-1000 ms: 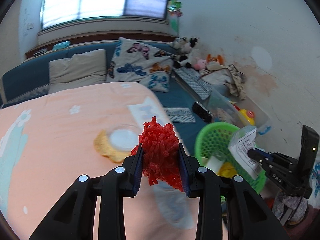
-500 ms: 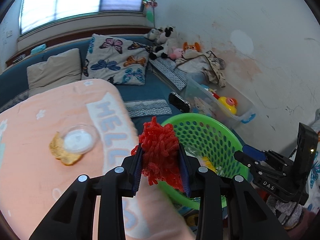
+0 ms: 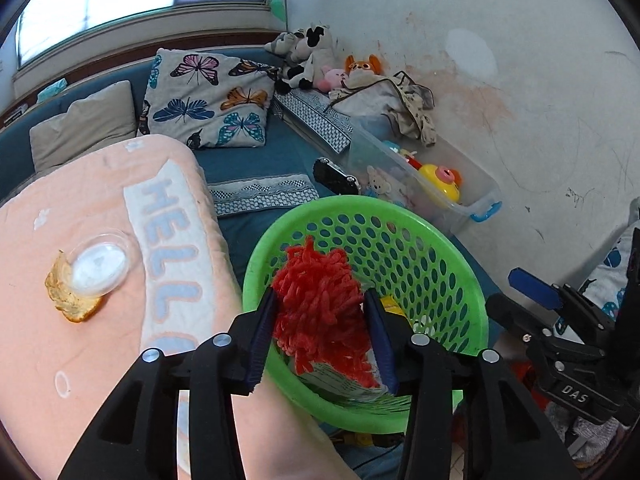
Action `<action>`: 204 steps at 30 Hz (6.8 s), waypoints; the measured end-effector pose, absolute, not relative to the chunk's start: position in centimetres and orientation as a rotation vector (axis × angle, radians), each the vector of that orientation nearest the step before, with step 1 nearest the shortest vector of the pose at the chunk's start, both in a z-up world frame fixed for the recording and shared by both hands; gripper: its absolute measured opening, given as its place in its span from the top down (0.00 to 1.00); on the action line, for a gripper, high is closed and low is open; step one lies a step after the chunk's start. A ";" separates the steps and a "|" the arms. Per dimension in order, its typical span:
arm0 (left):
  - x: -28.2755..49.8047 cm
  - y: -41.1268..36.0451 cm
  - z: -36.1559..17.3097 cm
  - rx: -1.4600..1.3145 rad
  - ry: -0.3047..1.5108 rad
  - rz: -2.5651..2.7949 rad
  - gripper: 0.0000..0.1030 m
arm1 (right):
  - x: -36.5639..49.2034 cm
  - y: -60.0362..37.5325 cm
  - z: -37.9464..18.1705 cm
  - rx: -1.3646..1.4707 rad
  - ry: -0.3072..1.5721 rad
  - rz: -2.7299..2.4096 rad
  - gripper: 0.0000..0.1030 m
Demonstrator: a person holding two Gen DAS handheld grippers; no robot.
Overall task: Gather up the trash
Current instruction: 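Open the right tool over the basket while the left tool drops the red yarn in, then move both tools back over the bed toward the bread and clear container, then grasp the clear container with the right tool while the left tool grasps the bread slice, then carry the container and bread slice over the green basket with both tools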
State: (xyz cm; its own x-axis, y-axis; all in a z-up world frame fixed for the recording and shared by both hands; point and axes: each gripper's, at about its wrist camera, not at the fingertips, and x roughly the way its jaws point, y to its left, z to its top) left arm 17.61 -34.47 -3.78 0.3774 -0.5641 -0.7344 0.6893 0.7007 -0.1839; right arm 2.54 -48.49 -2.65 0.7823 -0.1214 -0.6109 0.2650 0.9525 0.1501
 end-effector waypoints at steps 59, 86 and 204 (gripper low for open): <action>35.3 -15.4 -11.4 -0.055 1.039 -0.484 0.91 | 19.6 -33.3 -5.0 0.087 0.810 0.198 0.26; 34.1 -13.6 -11.2 0.059 1.091 -0.651 0.95 | 27.6 -28.9 -9.6 0.045 0.908 0.366 0.09; 23.9 -23.0 -2.0 0.069 0.898 -0.819 0.95 | 12.1 -40.5 -2.2 0.235 0.756 0.076 0.84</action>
